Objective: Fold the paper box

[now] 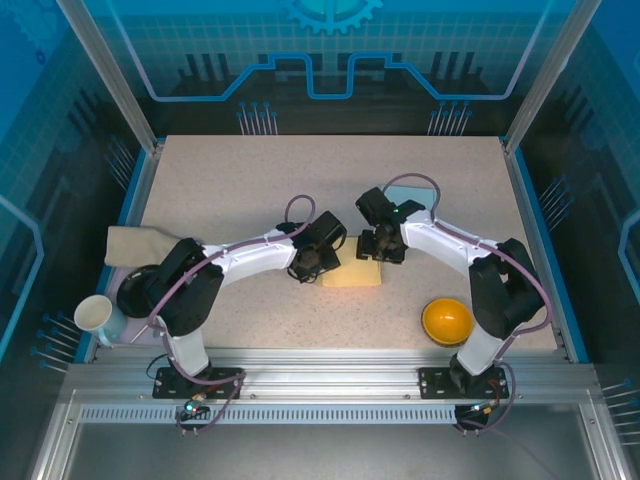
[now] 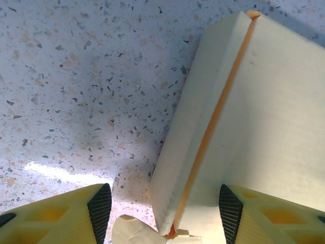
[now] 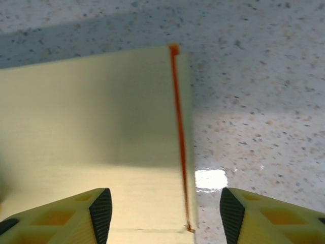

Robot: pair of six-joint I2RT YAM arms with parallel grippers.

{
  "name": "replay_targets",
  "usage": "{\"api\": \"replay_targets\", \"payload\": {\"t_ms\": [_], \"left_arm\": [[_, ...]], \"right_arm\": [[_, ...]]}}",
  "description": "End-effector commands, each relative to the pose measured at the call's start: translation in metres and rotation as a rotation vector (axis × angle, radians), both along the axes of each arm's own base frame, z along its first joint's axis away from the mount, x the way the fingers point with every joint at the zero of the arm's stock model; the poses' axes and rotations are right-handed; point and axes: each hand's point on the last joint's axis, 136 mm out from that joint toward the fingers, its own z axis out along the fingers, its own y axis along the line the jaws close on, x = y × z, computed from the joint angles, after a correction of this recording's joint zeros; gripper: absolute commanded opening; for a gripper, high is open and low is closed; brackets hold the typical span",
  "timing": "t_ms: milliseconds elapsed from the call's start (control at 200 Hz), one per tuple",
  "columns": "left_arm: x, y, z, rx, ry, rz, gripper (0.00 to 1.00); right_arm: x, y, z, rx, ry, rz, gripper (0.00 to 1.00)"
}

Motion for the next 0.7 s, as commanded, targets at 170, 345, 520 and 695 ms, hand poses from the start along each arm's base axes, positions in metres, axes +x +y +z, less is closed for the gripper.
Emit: {"api": "replay_targets", "payload": {"t_ms": [170,345,520,695], "left_arm": [[0.005,0.005,0.032,0.006,-0.025,-0.033,0.64],[-0.003,-0.001,0.046,-0.089,0.004,0.021,0.76],[-0.003,-0.018,0.053,-0.183,0.040,0.063,0.81],[0.002,-0.026,0.040,-0.171,0.078,0.057,0.99]], "right_arm": [[0.004,0.007,-0.009,0.084,-0.011,-0.010,0.57],[-0.005,0.006,-0.014,0.130,-0.035,-0.044,0.57],[-0.013,0.001,-0.019,0.125,-0.041,-0.056,0.55],[-0.014,0.001,-0.019,0.134,-0.054,-0.042,0.55]]}}
